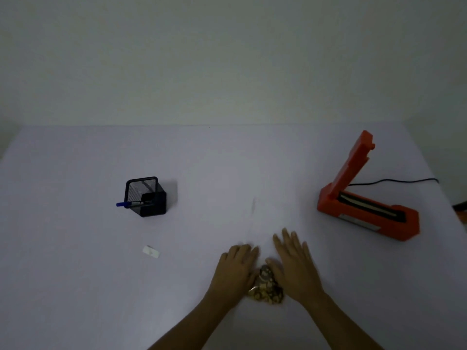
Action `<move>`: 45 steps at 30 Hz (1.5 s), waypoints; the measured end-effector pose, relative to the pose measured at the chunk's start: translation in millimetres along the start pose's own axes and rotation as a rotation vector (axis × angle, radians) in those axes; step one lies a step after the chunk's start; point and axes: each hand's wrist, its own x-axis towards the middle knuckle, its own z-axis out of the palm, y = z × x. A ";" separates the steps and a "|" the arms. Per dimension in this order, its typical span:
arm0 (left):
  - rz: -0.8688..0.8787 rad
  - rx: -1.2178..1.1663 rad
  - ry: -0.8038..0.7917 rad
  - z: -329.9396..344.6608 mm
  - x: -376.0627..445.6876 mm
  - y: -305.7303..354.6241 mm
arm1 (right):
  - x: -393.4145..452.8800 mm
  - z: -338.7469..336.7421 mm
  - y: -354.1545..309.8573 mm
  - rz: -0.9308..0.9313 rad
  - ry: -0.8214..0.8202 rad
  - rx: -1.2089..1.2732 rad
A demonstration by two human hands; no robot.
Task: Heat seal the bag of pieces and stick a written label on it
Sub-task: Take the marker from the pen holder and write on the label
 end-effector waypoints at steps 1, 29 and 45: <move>0.055 0.062 0.012 2.4 1.3 -3.3 | 1.4 0.1 3.0 -0.008 -0.009 -0.014; -0.905 -0.473 0.618 -122.0 -63.0 -182.7 | 125.8 -52.4 -240.7 -0.474 0.136 0.303; -0.679 -0.591 0.391 -122.6 -50.2 -205.3 | 145.0 -32.1 -301.7 -0.392 0.218 0.069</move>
